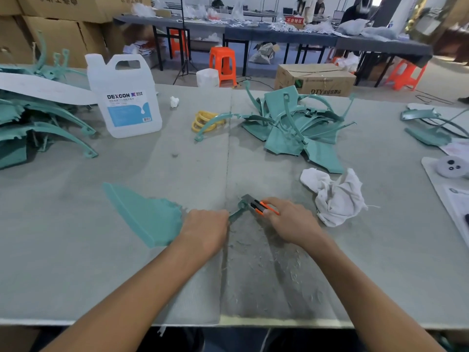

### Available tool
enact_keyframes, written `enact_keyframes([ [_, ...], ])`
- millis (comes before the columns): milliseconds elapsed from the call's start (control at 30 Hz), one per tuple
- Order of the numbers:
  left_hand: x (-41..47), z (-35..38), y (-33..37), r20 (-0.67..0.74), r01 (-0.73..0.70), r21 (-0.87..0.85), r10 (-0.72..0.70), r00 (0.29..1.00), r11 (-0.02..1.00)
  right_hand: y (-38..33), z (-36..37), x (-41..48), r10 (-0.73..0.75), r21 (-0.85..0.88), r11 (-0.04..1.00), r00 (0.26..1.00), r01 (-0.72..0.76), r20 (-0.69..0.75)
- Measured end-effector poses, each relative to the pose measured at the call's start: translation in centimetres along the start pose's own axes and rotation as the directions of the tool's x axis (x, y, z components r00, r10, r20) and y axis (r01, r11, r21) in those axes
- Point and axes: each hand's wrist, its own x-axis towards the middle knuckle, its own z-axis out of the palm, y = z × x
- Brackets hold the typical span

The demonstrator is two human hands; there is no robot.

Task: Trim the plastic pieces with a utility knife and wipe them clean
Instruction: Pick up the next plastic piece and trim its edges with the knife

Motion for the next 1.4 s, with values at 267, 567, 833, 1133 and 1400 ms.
enact_keyframes([
  [267,0.0,0.0,0.1,0.002,0.001,0.039,-0.001,1.000,0.999,0.2,-0.2,0.2,-0.022,0.039,0.999,1.000,0.022,-0.002],
  [567,0.0,-0.2,0.2,0.005,0.010,0.037,-0.010,1.000,0.999,0.6,-1.2,1.1,-0.041,0.052,0.998,0.999,0.040,0.013],
  [833,-0.1,-0.4,0.2,0.011,0.004,0.037,-0.004,1.000,0.999,0.9,-1.7,2.4,-0.029,0.106,0.994,0.991,0.014,0.133],
  [1133,-0.3,-0.5,0.2,-0.002,0.007,0.008,-0.007,1.000,1.000,1.9,-2.4,1.8,-0.030,0.151,0.988,0.995,0.016,0.094],
  [1400,-0.5,-0.8,0.2,0.032,0.020,0.007,-0.021,0.999,1.000,0.5,-2.3,1.0,-0.100,-0.176,0.980,0.995,0.097,-0.008],
])
